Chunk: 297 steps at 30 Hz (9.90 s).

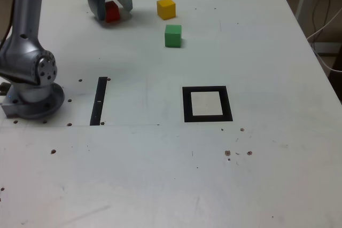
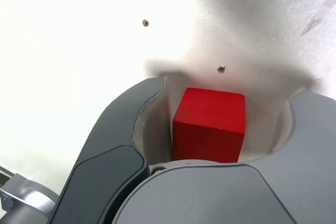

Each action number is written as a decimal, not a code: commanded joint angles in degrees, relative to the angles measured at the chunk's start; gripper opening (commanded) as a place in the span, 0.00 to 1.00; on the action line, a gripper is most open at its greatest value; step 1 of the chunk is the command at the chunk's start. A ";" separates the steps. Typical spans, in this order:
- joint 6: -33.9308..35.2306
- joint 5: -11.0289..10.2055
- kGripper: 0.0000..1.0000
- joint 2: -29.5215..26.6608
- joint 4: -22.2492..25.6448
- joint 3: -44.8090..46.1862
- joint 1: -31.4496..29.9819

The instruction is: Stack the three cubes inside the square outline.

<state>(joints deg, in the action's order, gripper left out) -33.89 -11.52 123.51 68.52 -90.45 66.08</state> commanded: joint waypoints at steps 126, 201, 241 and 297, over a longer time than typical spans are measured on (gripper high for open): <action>32.46 12.51 0.32 0.31 3.92 -1.57 -68.98; 15.10 4.62 0.99 -9.24 10.84 -4.01 -30.87; 10.44 4.71 0.98 16.87 23.04 -36.57 -16.42; 10.49 4.17 0.28 9.64 25.26 -34.59 -21.63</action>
<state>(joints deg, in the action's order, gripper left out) -23.28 -7.49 134.42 92.92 -125.45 44.90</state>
